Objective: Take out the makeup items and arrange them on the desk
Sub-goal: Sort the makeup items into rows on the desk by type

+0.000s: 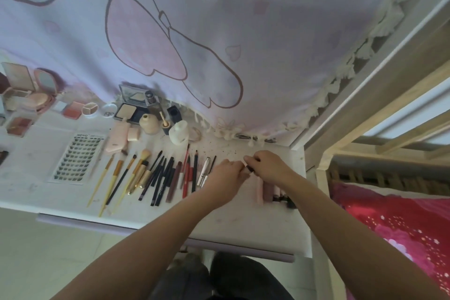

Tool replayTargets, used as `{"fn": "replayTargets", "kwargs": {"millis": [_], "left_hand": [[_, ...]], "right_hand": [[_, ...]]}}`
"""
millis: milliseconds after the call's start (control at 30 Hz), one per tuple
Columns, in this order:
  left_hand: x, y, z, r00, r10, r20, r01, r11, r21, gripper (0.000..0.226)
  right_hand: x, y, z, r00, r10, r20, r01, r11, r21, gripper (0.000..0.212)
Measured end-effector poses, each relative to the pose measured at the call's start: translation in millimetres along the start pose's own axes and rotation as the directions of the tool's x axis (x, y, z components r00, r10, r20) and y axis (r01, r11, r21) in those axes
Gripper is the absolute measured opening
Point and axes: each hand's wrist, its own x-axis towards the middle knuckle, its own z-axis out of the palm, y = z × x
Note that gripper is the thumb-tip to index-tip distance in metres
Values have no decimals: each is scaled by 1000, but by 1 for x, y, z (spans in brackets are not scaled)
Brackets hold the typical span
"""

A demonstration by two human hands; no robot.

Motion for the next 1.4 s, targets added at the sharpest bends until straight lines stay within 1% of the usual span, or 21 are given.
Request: {"fn": "replayTargets", "kwargs": {"millis": [67,133,233,300,367,400,467,533,567,633,733,800,867,967,1033,1133,1167,1200,1267,1333,1400], "left_hand": [[-1,-3,-8,999,1,37,6,985,-173,29],[-4,-6,-14,998,11,61,5,967,-254,28],[-11,-10,-22,997,45,60,-30,974,-223,27],[-18,-12,-26,997,67,35,-59,980,-189,27],[-26,-12,-29,996,89,16,-85,980,-182,25],[-30,-12,-29,994,105,7,-102,980,-172,25],[-39,-14,-30,989,146,2,-144,979,-144,26],[-47,-20,-27,989,147,23,-142,979,-149,27],[-51,-23,-26,989,144,31,-137,979,-152,27],[-59,-27,-23,987,156,38,-150,980,-134,27],[-70,-24,-19,982,167,90,-161,984,-73,28],[-75,-24,-17,975,162,154,-155,986,-57,31],[-81,-24,-14,960,187,211,-169,981,-101,33],[-84,-22,-20,893,177,414,-78,966,-245,32],[-80,-27,-31,790,166,590,77,928,-365,29],[-70,-48,-46,624,167,764,378,791,-481,29],[-66,-53,-48,603,166,780,450,736,-505,29],[-63,-54,-49,617,167,769,484,690,-538,28],[-54,-51,-48,711,141,689,463,644,-609,25],[-43,-43,-45,827,61,559,391,652,-649,28],[-31,-36,-39,904,-55,424,353,655,-668,34]], "right_hand": [[-8,-2,-2,997,-77,-11,77,997,19,31],[-18,-4,-5,988,-152,9,152,988,39,21],[-32,-9,-14,977,-188,99,176,978,114,10],[-42,-16,-18,977,-127,169,112,989,98,21],[-49,-22,-18,979,-24,201,28,999,-18,40],[-52,-24,-17,982,-1,191,19,996,-91,44],[-58,-25,-12,982,-20,186,52,984,-172,34],[-66,-24,-7,976,-42,215,66,992,-107,15],[-71,-25,-5,972,-40,230,52,998,-47,13],[-78,-26,3,969,-4,245,-4,999,34,20],[-85,-22,17,962,72,265,-61,997,-48,32],[-90,-14,24,962,48,270,-23,995,-96,25],[-96,-6,28,967,1,254,24,995,-95,11],[-101,-1,30,962,-75,262,104,990,-98,6],[-103,0,26,949,-120,290,156,982,-103,7],[-95,10,6,954,-157,256,185,979,-88,13],[-91,16,-1,961,-153,230,167,985,-42,15],[-85,23,-8,971,-133,198,131,991,23,14],[-74,37,-20,987,-60,146,35,985,170,11],[-66,45,-26,991,-28,127,-11,957,290,19],[-58,47,-26,995,-11,99,-25,937,350,21]]}}
